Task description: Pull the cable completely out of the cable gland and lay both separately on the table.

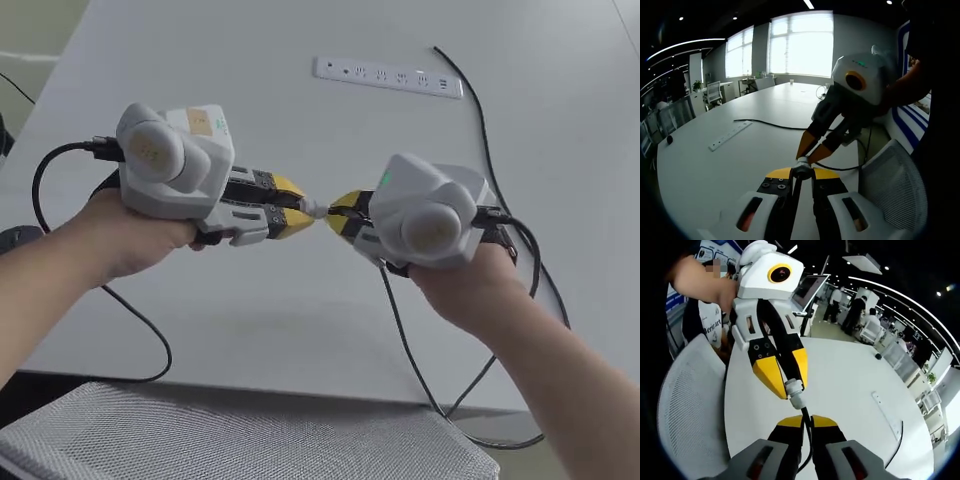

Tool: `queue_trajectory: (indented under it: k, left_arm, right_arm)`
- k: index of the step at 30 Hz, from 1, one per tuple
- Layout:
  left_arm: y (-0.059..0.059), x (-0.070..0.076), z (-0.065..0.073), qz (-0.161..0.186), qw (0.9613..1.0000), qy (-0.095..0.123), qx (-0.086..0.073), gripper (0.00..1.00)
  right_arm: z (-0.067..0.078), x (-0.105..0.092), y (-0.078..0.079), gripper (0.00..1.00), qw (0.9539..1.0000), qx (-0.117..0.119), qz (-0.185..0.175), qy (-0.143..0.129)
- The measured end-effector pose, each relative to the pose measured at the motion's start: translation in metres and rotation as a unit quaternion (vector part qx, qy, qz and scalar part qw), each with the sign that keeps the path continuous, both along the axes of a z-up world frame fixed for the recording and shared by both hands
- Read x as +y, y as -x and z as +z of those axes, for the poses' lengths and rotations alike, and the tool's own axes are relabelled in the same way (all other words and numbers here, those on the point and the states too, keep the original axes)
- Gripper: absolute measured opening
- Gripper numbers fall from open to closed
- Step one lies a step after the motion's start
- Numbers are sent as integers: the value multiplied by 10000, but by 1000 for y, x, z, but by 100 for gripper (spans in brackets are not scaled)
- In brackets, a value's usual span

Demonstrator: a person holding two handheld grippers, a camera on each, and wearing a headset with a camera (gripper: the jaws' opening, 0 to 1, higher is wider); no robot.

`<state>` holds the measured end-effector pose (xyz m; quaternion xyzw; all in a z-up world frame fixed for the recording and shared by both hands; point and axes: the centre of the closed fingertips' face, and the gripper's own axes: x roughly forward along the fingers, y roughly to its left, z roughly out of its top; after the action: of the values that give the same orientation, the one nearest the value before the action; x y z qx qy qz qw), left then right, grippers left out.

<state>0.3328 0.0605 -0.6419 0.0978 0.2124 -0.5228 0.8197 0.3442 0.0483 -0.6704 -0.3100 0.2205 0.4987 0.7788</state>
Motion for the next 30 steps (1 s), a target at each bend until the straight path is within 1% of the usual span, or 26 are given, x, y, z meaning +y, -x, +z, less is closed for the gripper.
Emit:
queue_trajectory:
  k: [5,8,9,11,12,13,14,15,16,18,20,21,22,23,25,28,30]
  left_arm:
    - [0,0,4,17,10000,91,4,15]
    - [1,-1,7,21,9999,160,9,15]
    - [1,-1,7,25,9999,163,4,15]
    - [1,-2,8,25,9999,157,-9,15]
    - [2,-2,8,23,9999,156,-14,15]
    - [2,-2,9,20,9999,149,-21,15]
    - [3,-2,9,17,9999,146,-24,15]
    - [3,-2,9,15,9999,143,-31,15]
    - [3,-2,9,13,9999,131,-39,15]
    - [4,-3,9,11,9999,110,-47,15]
    - [4,-2,12,19,9999,122,-69,15]
    - [5,-1,13,23,9999,125,-68,15]
    - [5,-1,13,19,9999,116,-78,15]
    - [6,1,13,14,9999,104,-82,15]
    - [6,2,14,24,9999,110,-79,15]
    - [8,3,14,38,9999,108,-80,15]
    - [9,3,13,33,9999,98,-68,15]
  right_arm:
    - [-1,-9,-5,0,9990,201,-333,-206]
    - [-4,-15,-7,0,9979,326,-507,-255]
    - [-5,-16,-7,0,9962,458,-632,-378]
    - [-7,-18,-7,0,9952,531,-721,-408]
    - [-6,-17,-6,0,9940,607,-765,-488]
    - [-7,-17,-4,0,9919,749,-850,-569]
    - [-7,-16,-5,0,9912,791,-874,-595]
    - [-8,-16,-3,0,9895,893,-933,-643]
    - [-10,-15,-1,0,9852,1121,-1066,-740]
    - [-15,-15,1,0,9788,1398,-1238,-839]
    - [-23,-21,-1,0,9782,1427,-1358,-665]
    - [-24,-22,-1,0,9776,1437,-1374,-697]
    - [-27,-26,0,0,9735,1560,-1508,-726]
    - [-30,-29,0,0,9711,1632,-1584,-727]
    - [-33,-36,1,0,9693,1665,-1662,-710]
    - [-39,-47,1,0,9649,1751,-1836,-676]
    - [-42,-50,1,0,9635,1786,-1883,-662]
